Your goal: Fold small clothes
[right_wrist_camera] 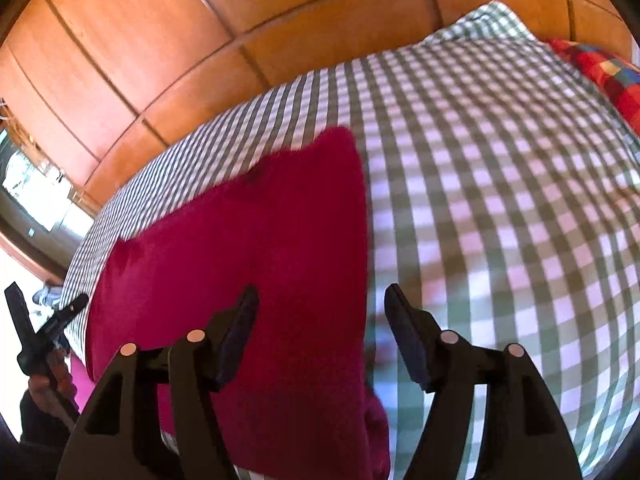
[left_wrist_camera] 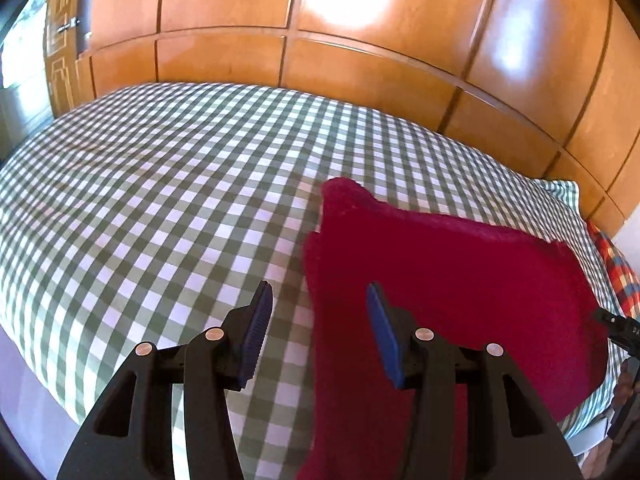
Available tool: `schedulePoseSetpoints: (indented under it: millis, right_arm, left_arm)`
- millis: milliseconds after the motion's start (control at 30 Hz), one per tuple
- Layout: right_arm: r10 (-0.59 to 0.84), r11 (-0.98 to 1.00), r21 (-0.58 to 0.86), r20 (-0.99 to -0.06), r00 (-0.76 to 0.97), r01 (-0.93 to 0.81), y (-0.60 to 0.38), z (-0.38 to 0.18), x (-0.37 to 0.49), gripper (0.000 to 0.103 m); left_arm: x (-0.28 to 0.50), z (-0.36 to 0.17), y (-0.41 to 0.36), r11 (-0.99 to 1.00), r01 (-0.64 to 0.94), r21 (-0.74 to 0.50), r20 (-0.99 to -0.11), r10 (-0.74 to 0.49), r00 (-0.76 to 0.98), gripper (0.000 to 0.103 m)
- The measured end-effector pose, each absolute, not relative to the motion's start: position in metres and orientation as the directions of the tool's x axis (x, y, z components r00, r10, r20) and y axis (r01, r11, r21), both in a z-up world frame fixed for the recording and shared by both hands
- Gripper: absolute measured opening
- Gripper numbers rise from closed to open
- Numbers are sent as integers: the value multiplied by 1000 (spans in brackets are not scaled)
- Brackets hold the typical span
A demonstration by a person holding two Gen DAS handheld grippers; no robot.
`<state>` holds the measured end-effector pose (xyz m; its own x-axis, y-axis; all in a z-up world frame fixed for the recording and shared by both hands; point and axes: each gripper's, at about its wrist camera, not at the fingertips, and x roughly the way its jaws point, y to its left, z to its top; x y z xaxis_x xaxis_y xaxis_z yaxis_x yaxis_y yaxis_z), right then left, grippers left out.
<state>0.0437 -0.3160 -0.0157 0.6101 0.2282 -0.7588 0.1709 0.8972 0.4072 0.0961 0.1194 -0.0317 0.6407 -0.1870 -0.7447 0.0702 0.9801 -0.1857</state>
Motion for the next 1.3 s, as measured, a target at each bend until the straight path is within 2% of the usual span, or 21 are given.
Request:
schedulePoseSetpoints:
  millis: [133, 167, 200, 233, 267, 300, 333, 467, 500, 567, 600, 633, 733, 833, 900, 967, 1033, 1100, 1300]
  right_arm:
    - [202, 903, 387, -767, 610, 187, -317, -16, 51, 36]
    - [199, 904, 383, -769, 607, 189, -317, -17, 52, 34]
    - [189, 909, 371, -774, 604, 191, -317, -17, 54, 24]
    - [174, 915, 353, -780, 602, 193, -315, -17, 55, 15]
    - [153, 924, 329, -784, 601, 195, -308, -17, 58, 13]
    - [141, 930, 314, -787, 600, 193, -306, -16, 59, 11]
    - [127, 935, 296, -793, 596, 194, -305, -17, 60, 11]
    - [118, 939, 279, -811, 573, 202, -304, -26, 63, 12]
    - [121, 938, 282, -810, 574, 201, -305, -26, 62, 17]
    - [152, 927, 321, -798, 583, 197, -309, -24, 59, 37]
    - [190, 913, 362, -784, 591, 187, -313, -23, 56, 58]
    - [211, 906, 385, -773, 597, 178, -314, -23, 52, 63]
    - [288, 884, 446, -757, 586, 143, -318, -28, 42, 66]
    - [370, 855, 505, -754, 542, 119, -315, -43, 34, 67]
    - [377, 856, 504, -760, 530, 114, -309, -52, 31, 67]
    - [376, 855, 506, -757, 535, 115, -308, -51, 30, 61]
    - [386, 845, 521, -753, 533, 124, -308, -50, 31, 46]
    - [389, 848, 517, -753, 531, 111, -301, -46, 31, 38]
    - [382, 854, 510, -750, 540, 105, -276, -29, 42, 32]
  left_arm:
    - [106, -38, 117, 972, 94, -214, -755, -225, 615, 48]
    - [107, -40, 115, 973, 97, -210, -761, -224, 609, 48]
    - [109, -42, 115, 971, 103, -214, -765, -233, 601, 48]
    - [114, -46, 112, 966, 120, -231, -770, -257, 584, 42]
    - [117, -47, 110, 965, 133, -226, -774, -260, 577, 17]
    - [120, -49, 106, 978, 126, -168, -786, -210, 581, 11]
    - [123, -50, 105, 984, 116, -138, -788, -180, 589, 11]
    - [138, -62, 109, 987, 57, -153, -814, -159, 558, 10]
    - [138, -63, 109, 986, 49, -159, -816, -159, 556, 10]
    - [133, -56, 111, 984, 37, -173, -803, -163, 573, 10]
    - [130, -53, 111, 983, 31, -179, -798, -163, 580, 12]
    - [126, -49, 112, 982, 25, -185, -795, -165, 584, 13]
    - [111, -38, 110, 979, 55, -195, -768, -187, 612, 13]
    - [92, -31, 98, 976, 114, -188, -750, -218, 625, 13]
    - [79, -30, 87, 970, 164, -182, -747, -244, 618, 13]
    - [74, -32, 76, 967, 197, -158, -755, -247, 608, 13]
    - [70, -38, 66, 964, 228, -136, -765, -248, 595, 13]
    - [67, -43, 61, 963, 239, -122, -774, -243, 585, 13]
    - [67, -50, 57, 964, 244, -101, -777, -230, 586, 13]
